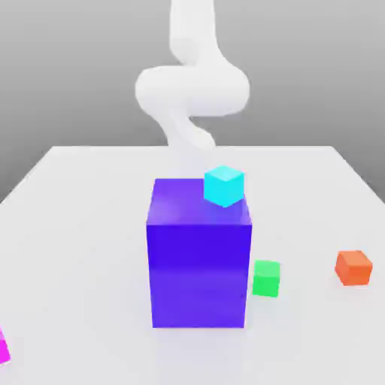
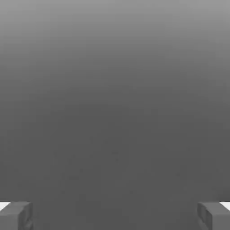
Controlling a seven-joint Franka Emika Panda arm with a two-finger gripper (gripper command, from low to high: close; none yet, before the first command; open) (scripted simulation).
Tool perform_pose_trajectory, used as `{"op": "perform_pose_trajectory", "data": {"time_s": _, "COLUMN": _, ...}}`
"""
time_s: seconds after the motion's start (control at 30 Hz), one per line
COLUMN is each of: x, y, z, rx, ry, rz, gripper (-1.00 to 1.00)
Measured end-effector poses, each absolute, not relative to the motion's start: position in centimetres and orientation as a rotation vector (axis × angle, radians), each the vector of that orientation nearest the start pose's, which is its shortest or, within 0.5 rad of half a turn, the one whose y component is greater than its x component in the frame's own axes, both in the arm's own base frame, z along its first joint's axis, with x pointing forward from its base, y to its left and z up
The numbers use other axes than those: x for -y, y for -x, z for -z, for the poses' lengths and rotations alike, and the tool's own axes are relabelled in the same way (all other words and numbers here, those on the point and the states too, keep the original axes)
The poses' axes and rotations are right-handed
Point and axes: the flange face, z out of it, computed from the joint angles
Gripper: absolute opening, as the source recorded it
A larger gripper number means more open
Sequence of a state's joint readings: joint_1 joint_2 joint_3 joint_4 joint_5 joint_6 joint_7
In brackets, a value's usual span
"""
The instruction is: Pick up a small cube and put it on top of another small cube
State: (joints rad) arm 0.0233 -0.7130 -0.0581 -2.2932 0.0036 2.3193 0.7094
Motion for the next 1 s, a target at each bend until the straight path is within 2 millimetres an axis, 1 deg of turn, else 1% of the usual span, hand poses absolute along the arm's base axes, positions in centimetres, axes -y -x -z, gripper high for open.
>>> {"op": "perform_pose_trajectory", "data": {"time_s": 0.13, "x": 5.7, "y": -42.3, "z": -63.5, "rx": -0.902, "ry": 2.618, "rz": 0.851, "gripper": 0.00}}
{"op": "perform_pose_trajectory", "data": {"time_s": 0.27, "x": 9.4, "y": -45.9, "z": -58.1, "rx": -0.824, "ry": 2.710, "rz": 0.744, "gripper": 0.00}}
{"op": "perform_pose_trajectory", "data": {"time_s": 0.4, "x": 13.1, "y": -48.5, "z": -52.1, "rx": -0.747, "ry": 2.792, "rz": 0.639, "gripper": 0.00}}
{"op": "perform_pose_trajectory", "data": {"time_s": 0.5, "x": 16.0, "y": -49.7, "z": -47.5, "rx": -0.688, "ry": 2.848, "rz": 0.559, "gripper": 0.00}}
{"op": "perform_pose_trajectory", "data": {"time_s": 0.63, "x": 20.1, "y": -50.3, "z": -41.1, "rx": -0.616, "ry": 2.918, "rz": 0.452, "gripper": 0.00}}
{"op": "perform_pose_trajectory", "data": {"time_s": 0.7, "x": 22.3, "y": -50.1, "z": -37.9, "rx": -0.584, "ry": 2.950, "rz": 0.398, "gripper": 0.00}}
{"op": "perform_pose_trajectory", "data": {"time_s": 0.77, "x": 24.0, "y": -49.8, "z": -34.8, "rx": -0.534, "ry": 2.984, "rz": 0.341, "gripper": 0.00}}
{"op": "perform_pose_trajectory", "data": {"time_s": 0.87, "x": 26.5, "y": -49.0, "z": -30.1, "rx": -0.457, "ry": 3.031, "rz": 0.251, "gripper": 0.00}}
{"op": "perform_pose_trajectory", "data": {"time_s": 1.0, "x": 30.1, "y": -46.7, "z": -24.2, "rx": -0.358, "ry": 3.088, "rz": 0.124, "gripper": 0.00}}
